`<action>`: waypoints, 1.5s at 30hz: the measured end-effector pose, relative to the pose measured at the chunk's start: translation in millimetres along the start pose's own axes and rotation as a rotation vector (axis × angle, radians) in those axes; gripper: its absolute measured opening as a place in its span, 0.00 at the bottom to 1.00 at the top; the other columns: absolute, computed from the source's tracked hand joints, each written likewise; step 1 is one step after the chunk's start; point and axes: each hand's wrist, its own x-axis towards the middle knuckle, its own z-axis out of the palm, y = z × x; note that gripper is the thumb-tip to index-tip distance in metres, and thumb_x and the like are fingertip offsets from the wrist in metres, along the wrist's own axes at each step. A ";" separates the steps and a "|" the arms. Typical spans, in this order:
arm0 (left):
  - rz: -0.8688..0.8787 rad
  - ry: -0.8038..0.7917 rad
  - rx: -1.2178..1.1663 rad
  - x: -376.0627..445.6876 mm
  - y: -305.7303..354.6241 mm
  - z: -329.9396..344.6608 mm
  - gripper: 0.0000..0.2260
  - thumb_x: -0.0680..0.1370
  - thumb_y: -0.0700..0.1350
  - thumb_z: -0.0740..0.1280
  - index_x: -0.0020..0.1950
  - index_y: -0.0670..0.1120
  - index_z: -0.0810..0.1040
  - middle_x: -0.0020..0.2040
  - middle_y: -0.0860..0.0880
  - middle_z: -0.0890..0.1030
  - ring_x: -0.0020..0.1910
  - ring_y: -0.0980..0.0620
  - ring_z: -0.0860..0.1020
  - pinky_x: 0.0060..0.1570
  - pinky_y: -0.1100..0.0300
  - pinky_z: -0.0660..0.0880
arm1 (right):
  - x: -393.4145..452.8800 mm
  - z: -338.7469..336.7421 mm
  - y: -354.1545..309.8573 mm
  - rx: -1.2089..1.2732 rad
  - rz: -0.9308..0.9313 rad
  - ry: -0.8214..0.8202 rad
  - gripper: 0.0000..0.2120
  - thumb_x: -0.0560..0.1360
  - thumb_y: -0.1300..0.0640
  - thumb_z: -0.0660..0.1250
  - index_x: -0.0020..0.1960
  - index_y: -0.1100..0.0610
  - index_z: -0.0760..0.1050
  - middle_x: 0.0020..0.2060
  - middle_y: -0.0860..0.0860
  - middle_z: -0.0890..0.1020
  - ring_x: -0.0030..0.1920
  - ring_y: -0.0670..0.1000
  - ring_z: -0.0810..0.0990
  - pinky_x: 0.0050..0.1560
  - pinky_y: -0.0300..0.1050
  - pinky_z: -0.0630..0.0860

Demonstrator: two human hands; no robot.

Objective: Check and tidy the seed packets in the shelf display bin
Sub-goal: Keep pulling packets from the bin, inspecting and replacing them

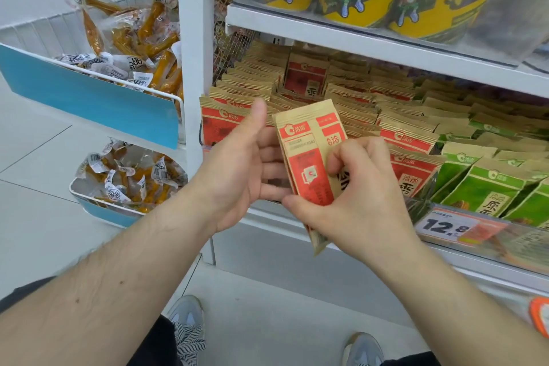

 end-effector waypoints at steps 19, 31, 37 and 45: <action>0.045 -0.169 0.177 -5.6 -2.4 -5.4 0.17 0.69 0.46 0.68 0.56 0.42 0.80 0.49 0.42 0.85 0.44 0.44 0.84 0.38 0.54 0.82 | 16.8 -32.3 -1.8 0.832 0.392 -0.059 0.13 0.79 0.58 0.64 0.38 0.62 0.75 0.19 0.49 0.76 0.18 0.45 0.73 0.21 0.33 0.65; -0.017 -0.118 0.039 -5.3 1.1 -4.1 0.16 0.70 0.47 0.70 0.58 0.45 0.80 0.53 0.40 0.84 0.49 0.43 0.84 0.45 0.47 0.82 | 23.5 -42.9 15.6 0.726 0.312 -0.452 0.15 0.67 0.49 0.75 0.41 0.62 0.82 0.37 0.57 0.86 0.36 0.54 0.83 0.35 0.42 0.77; -0.064 -0.165 0.006 -7.1 2.6 -7.8 0.18 0.69 0.42 0.73 0.59 0.43 0.80 0.55 0.39 0.84 0.51 0.40 0.83 0.48 0.44 0.80 | 26.3 -42.6 21.3 0.774 0.321 -0.534 0.30 0.60 0.38 0.78 0.48 0.62 0.82 0.43 0.61 0.85 0.41 0.61 0.81 0.42 0.49 0.78; -0.144 -0.169 -0.072 -8.2 8.0 -4.8 0.17 0.69 0.44 0.68 0.57 0.41 0.81 0.54 0.39 0.84 0.50 0.43 0.84 0.51 0.46 0.77 | 27.9 -47.1 20.1 0.950 0.392 -0.672 0.17 0.61 0.49 0.74 0.41 0.62 0.84 0.34 0.60 0.84 0.25 0.49 0.80 0.24 0.36 0.76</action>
